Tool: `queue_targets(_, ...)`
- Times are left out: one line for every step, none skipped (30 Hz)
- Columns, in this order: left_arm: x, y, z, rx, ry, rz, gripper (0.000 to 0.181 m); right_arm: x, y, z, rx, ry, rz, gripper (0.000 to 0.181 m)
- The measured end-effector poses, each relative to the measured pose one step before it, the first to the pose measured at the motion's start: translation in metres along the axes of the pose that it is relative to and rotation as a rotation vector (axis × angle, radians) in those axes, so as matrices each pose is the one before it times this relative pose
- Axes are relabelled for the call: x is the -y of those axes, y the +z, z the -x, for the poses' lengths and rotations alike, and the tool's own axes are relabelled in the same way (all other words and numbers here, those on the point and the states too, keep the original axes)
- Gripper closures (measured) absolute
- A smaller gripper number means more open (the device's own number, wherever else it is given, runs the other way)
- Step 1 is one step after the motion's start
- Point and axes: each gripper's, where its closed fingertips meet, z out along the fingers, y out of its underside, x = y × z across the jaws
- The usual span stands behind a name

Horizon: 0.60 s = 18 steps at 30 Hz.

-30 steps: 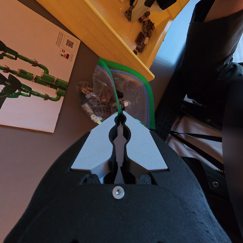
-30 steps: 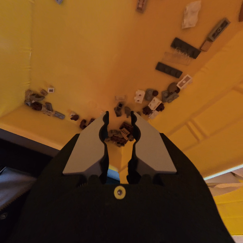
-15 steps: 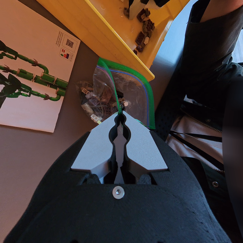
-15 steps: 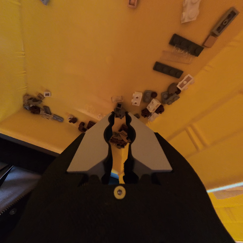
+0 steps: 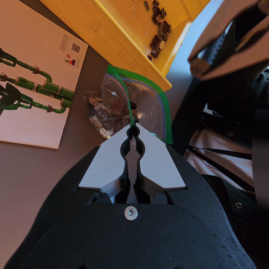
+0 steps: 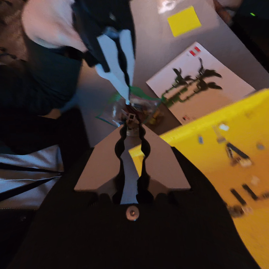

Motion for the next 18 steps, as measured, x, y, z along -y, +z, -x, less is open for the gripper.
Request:
queue_targets(-0.00001,0.00015,-0.00008,0.0006,0.0011,0.0005,0.181,0.00378,0.00775,0.00804,0.0299,-0.0178,-0.0044,0.166)
queue_targets(0.00003,-0.00006,-0.00021,0.0003,0.0003,0.0001,0.181,0.00135,0.01005,0.00452,0.0221,-0.0133,0.0068,0.166)
queue_targets(0.00007,-0.00025,0.00014,0.0006,0.0001,-0.0012,0.181,0.00018,0.01172,0.00171,0.0170,-0.0109,0.0118,0.165)
queue_targets(0.00009,-0.00037,0.00014,0.0007,-0.0004,-0.0017,0.181,-0.00181,0.01250,0.00028,0.0134,-0.0147,0.0213,0.165)
queue_targets(-0.00004,-0.00036,0.00030,0.0003,-0.0013,-0.0011,0.181,-0.00350,0.01219,-0.00011,0.0126,-0.0214,0.0311,0.165)
queue_targets(-0.00001,-0.00050,0.00031,0.0001,-0.0013,-0.0009,0.181,-0.00391,0.01049,-0.00276,-0.0059,-0.0210,0.0296,0.165)
queue_targets(-0.00001,-0.00035,0.00033,0.0003,-0.0009,-0.0013,0.181,-0.00543,0.00758,-0.00490,-0.0261,-0.0272,0.0372,0.165)
queue_targets(-0.00002,-0.00045,0.00021,-0.0002,-0.0008,-0.0009,0.181,-0.00331,0.00439,-0.00480,-0.0372,-0.0450,0.0246,0.164)
queue_targets(0.00002,-0.00021,0.00022,-0.0004,-0.0008,-0.0005,0.181,-0.00043,0.00080,-0.00482,-0.0475,-0.0504,0.0049,0.164)
queue_targets(0.00005,-0.00011,0.00032,-0.0002,-0.0007,-0.0003,0.181,0.00131,-0.00194,-0.00519,-0.0530,-0.0395,-0.0034,0.162)
queue_targets(0.00005,0.00004,0.00021,-0.0007,-0.0008,0.0000,0.181,0.00295,-0.00327,-0.00234,-0.0327,-0.0291,-0.0137,0.158)
queue_targets(0.00005,0.00018,0.00015,-0.0010,-0.0009,0.0004,0.181,0.00406,-0.00378,-0.00167,-0.0229,-0.0208,-0.0216,0.153)
queue_targets(-0.00001,0.00026,0.00006,-0.0003,-0.0009,0.0006,0.181,0.00447,-0.00463,-0.00663,-0.0497,-0.0155,-0.0245,0.152)
queue_targets(-0.00001,0.00022,-0.00001,-0.0002,-0.0003,0.0008,0.181,0.00296,-0.00460,-0.00932,-0.0615,-0.0106,-0.0171,0.150)
queue_targets(-0.00006,0.00017,-0.00004,0.0001,0.0008,0.0007,0.181,0.00219,-0.00432,-0.00871,-0.0531,-0.0056,-0.0147,0.148)
queue_targets(0.00005,0.00013,-0.00004,0.0004,0.0008,0.0001,0.181,0.00094,-0.00381,-0.00871,-0.0498,0.0036,-0.0102,0.144)
queue_targets(-0.00002,-0.00015,0.00000,-0.0002,0.0000,-0.0002,0.181,-0.00094,-0.00270,-0.00724,-0.0396,0.0069,0.0024,0.139)
queue_targets(-0.00010,-0.00006,0.00014,-0.0001,-0.0008,0.0000,0.181,-0.00159,-0.00164,-0.00624,-0.0347,0.0039,0.0084,0.135)
